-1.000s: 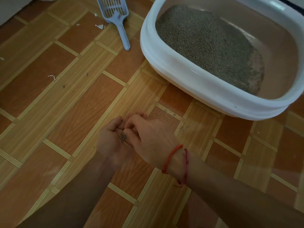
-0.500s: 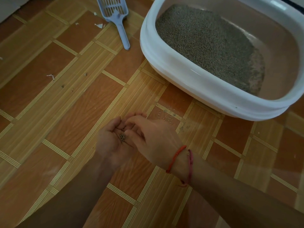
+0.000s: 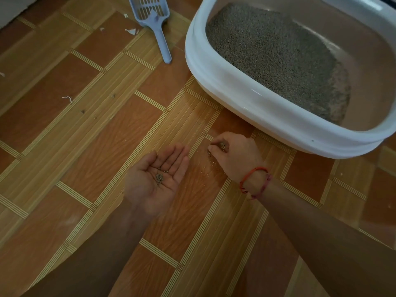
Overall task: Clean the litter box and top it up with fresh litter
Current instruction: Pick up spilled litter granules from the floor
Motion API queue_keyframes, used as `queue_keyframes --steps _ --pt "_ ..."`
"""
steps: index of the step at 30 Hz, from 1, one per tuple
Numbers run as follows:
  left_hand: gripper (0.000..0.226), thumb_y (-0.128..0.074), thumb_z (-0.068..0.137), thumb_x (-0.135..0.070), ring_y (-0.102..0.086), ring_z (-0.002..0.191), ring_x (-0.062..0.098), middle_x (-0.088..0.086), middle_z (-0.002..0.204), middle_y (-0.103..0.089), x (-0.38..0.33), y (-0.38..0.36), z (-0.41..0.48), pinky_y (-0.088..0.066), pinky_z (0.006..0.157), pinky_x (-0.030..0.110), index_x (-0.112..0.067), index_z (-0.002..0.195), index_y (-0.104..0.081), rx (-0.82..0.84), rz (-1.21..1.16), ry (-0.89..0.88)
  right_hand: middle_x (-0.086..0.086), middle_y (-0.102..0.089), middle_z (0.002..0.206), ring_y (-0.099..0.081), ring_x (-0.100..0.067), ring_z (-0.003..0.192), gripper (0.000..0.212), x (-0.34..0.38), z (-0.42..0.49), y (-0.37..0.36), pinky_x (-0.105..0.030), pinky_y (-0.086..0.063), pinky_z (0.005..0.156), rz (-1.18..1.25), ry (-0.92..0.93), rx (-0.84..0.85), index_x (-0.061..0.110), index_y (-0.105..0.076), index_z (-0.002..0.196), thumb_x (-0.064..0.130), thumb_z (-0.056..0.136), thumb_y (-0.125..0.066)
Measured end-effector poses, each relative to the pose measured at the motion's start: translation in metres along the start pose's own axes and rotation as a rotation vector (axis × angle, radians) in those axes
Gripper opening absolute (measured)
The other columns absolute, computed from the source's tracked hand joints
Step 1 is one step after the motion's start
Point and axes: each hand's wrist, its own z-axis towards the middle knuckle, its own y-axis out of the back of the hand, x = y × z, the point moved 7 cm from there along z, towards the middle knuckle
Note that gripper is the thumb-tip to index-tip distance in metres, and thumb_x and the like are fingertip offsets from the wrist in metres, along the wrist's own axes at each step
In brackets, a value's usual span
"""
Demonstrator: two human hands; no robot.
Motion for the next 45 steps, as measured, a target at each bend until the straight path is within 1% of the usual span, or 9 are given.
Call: queue_keyframes --steps 3,8,13,24,31,35,39,42,45 --pt "0.053 -0.038 0.104 -0.022 -0.072 0.106 0.034 0.020 0.109 -0.074 0.000 0.000 0.001 -0.059 0.087 0.047 0.006 0.080 -0.077 0.000 -0.001 0.002 0.019 -0.063 0.078 -0.056 0.003 0.068 0.012 -0.003 0.000 -0.003 -0.012 -0.039 0.054 0.019 -0.017 0.001 0.035 -0.068 0.092 0.044 0.088 -0.062" --pt "0.054 -0.039 0.104 -0.022 -0.072 0.104 0.034 0.020 0.108 -0.074 0.000 0.001 0.002 -0.060 0.086 0.046 0.006 0.078 -0.077 -0.003 -0.006 0.003 0.019 -0.061 0.076 -0.057 -0.001 0.072 0.009 -0.002 0.004 -0.007 -0.016 -0.044 0.059 -0.001 -0.003 0.006 0.033 -0.068 0.090 0.038 0.091 -0.060" --pt "0.054 -0.039 0.104 -0.022 -0.072 0.104 0.034 0.020 0.107 -0.074 0.000 0.001 0.002 -0.059 0.086 0.046 0.006 0.078 -0.077 0.000 -0.003 0.000 0.013 -0.064 0.072 -0.058 -0.004 0.064 0.013 0.005 0.003 -0.007 -0.024 -0.050 0.056 -0.083 0.053 0.008 0.030 -0.066 0.086 0.033 0.092 -0.055" --pt "0.054 -0.038 0.104 -0.022 -0.073 0.103 0.034 0.020 0.106 -0.074 -0.001 0.001 0.001 -0.060 0.086 0.046 0.006 0.078 -0.077 0.004 -0.006 -0.007 -0.002 -0.064 0.076 -0.063 -0.025 0.068 0.025 0.016 0.002 -0.014 -0.040 -0.054 0.062 -0.340 0.144 0.083 0.014 -0.056 0.102 0.031 0.100 -0.037" --pt "0.054 -0.038 0.104 -0.023 -0.072 0.104 0.034 0.021 0.108 -0.074 -0.002 0.003 0.002 -0.059 0.087 0.046 0.006 0.081 -0.076 0.023 -0.010 -0.007 0.009 -0.060 0.069 -0.059 -0.012 0.064 0.017 0.056 -0.022 -0.002 -0.035 -0.051 0.059 -0.053 0.182 0.088 0.027 -0.054 0.097 0.036 0.098 -0.039" --pt "0.054 -0.034 0.104 -0.025 -0.076 0.083 0.026 0.015 0.088 -0.075 -0.001 0.003 0.003 -0.063 0.071 0.036 0.004 0.082 -0.074 0.050 0.008 0.006 0.011 -0.063 0.076 -0.063 -0.015 0.073 0.012 0.091 -0.045 -0.006 -0.038 -0.052 0.066 0.108 0.256 0.147 0.027 -0.054 0.099 0.033 0.098 -0.043" --pt "0.053 -0.031 0.104 -0.031 -0.069 0.102 0.026 0.018 0.108 -0.070 0.003 0.005 0.004 -0.054 0.098 0.040 0.006 0.114 -0.068 0.099 0.091 0.070 0.004 -0.065 0.079 -0.064 -0.020 0.073 0.010 0.102 -0.056 -0.017 -0.042 -0.054 0.068 0.126 0.323 0.170 0.026 -0.053 0.101 0.032 0.096 -0.046" --pt "0.057 -0.029 0.103 -0.032 -0.071 0.103 0.027 0.019 0.111 -0.072 0.005 0.002 0.002 -0.052 0.099 0.041 0.004 0.104 -0.073 0.130 0.100 0.087 0.007 -0.062 0.072 -0.064 -0.019 0.072 0.009 0.104 -0.057 -0.018 -0.042 -0.054 0.067 0.130 0.352 0.150 0.026 -0.055 0.100 0.033 0.095 -0.049" --pt "0.055 -0.029 0.105 -0.030 -0.074 0.088 0.026 0.017 0.094 -0.073 0.002 0.000 0.000 -0.062 0.083 0.038 0.004 0.096 -0.072 0.112 0.060 0.050 0.012 -0.063 0.072 -0.062 -0.008 0.070 0.009 0.095 -0.052 -0.011 -0.034 -0.054 0.065 0.162 0.343 0.097 0.028 -0.059 0.098 0.032 0.095 -0.052"
